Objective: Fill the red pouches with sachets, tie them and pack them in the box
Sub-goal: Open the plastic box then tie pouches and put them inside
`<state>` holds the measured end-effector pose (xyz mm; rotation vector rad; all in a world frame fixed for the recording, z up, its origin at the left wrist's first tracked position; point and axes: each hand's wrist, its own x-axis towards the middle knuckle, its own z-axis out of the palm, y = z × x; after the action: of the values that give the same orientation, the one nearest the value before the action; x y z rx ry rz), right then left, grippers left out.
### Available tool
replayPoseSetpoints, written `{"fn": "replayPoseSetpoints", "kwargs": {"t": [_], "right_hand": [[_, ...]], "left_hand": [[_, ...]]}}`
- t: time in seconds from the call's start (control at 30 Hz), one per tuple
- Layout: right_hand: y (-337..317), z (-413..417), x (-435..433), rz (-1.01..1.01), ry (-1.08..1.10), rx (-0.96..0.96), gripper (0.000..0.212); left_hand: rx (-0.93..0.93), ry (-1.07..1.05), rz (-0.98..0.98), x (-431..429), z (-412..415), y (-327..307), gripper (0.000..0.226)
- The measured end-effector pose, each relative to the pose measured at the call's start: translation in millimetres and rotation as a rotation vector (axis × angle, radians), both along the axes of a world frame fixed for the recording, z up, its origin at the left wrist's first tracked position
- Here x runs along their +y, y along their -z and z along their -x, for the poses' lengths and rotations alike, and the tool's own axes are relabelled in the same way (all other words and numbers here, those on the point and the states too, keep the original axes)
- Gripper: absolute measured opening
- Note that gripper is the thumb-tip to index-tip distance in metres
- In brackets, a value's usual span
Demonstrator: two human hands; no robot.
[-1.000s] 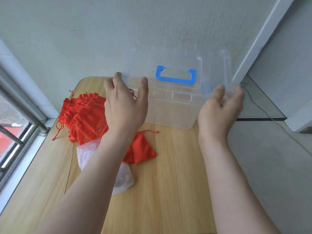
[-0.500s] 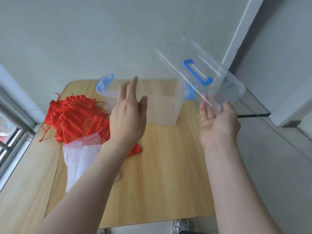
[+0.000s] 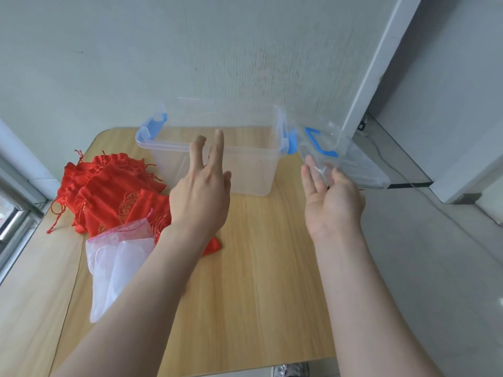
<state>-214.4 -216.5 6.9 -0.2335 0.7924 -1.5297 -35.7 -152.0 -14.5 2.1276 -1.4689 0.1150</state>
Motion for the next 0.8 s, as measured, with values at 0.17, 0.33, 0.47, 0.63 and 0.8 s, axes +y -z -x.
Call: {"fn": "replayPoseSetpoints", "kwargs": {"t": [0.17,0.33,0.47,0.63,0.8], "right_hand": [[4.4,-9.8,-7.1,-0.010,0.047,0.034,0.060],[10.6,-18.9,-9.7,-0.059,0.067,0.102,0.071],[18.3,-31.0,-10.5,-0.104,-0.032,0.152,0.069],[36.0,-43.4,-18.0,-0.234,-0.140,0.343,0.066],[38.8,-44.6,-14.2,-0.344,-0.371,0.628,0.041]], "left_hand": [[0.013,-0.035,0.004,-1.1,-9.4,0.2,0.081],[0.003,-0.026,0.015,-2.4,-14.9,1.7,0.082],[0.003,-0.031,0.027,-4.5,-19.8,3.9,0.089],[0.046,0.042,0.077,-1.2,-24.2,0.3,0.095],[0.100,0.172,0.293,3.0,-26.0,-16.0,0.084]]}}
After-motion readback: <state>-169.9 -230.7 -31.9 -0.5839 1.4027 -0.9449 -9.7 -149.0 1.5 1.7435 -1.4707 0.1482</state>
